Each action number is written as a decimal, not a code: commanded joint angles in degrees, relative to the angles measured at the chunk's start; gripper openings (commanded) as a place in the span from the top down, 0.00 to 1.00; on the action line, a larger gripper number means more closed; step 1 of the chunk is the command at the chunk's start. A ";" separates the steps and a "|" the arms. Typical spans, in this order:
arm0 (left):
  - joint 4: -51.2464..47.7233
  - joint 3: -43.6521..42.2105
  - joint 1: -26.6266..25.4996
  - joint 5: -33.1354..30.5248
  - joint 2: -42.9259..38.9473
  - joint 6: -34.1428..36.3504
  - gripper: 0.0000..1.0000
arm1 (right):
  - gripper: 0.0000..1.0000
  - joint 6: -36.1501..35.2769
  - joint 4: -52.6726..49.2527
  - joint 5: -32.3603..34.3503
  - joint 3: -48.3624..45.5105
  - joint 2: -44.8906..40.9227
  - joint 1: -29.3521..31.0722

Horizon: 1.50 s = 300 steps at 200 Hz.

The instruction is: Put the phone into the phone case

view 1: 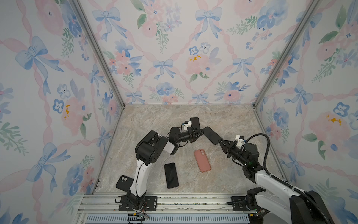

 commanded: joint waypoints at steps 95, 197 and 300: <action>-43.66 -5.69 3.80 3.76 -14.92 38.60 0.60 | 1.00 -11.53 -18.61 -2.52 7.22 -3.39 -3.35; -106.11 23.78 -7.30 -28.78 -11.55 81.04 0.53 | 1.00 -17.23 -28.93 -4.46 9.15 -7.67 -7.04; -114.68 34.49 -13.86 -41.99 -3.04 88.35 0.51 | 1.00 -18.60 -32.03 -5.72 10.62 -8.12 -9.07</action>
